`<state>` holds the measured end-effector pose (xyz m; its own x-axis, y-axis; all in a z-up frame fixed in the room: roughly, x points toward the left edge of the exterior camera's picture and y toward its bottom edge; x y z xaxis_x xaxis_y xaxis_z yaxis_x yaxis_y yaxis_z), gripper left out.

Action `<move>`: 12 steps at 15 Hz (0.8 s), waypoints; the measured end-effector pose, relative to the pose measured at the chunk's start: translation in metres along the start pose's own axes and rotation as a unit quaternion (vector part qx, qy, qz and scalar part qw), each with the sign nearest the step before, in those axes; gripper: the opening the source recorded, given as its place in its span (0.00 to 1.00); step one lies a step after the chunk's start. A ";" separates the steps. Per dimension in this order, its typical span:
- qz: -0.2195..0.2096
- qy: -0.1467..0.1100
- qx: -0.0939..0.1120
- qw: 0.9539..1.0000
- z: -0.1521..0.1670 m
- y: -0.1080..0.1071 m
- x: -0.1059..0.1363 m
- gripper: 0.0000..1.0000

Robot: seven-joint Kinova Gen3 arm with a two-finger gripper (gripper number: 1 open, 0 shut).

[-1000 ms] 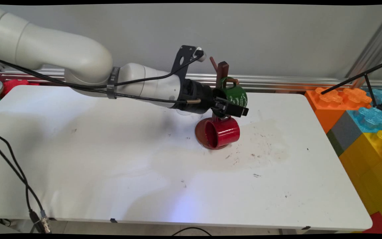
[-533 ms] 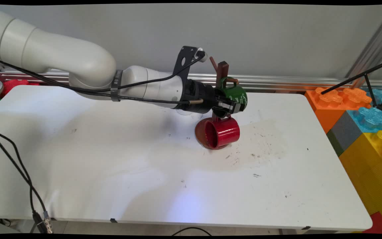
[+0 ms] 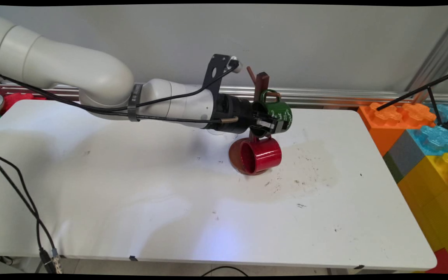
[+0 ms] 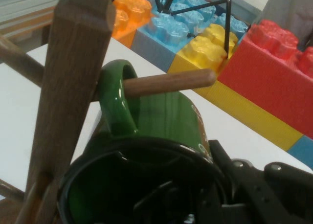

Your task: Place the picked object on the table

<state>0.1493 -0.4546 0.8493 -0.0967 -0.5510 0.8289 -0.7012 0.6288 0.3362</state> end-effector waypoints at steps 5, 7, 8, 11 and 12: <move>0.004 0.008 -0.011 1.000 -0.004 0.005 0.001 0.00; 0.006 0.012 -0.016 1.000 -0.005 0.008 0.002 0.00; 0.008 0.014 -0.019 1.000 -0.006 0.010 0.003 0.00; 0.012 0.020 -0.028 0.999 -0.010 0.015 0.004 0.00; 0.014 0.022 -0.032 0.999 -0.011 0.016 0.004 0.00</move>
<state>0.1454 -0.4404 0.8636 -0.0832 -0.5093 0.8566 -0.6526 0.6775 0.3394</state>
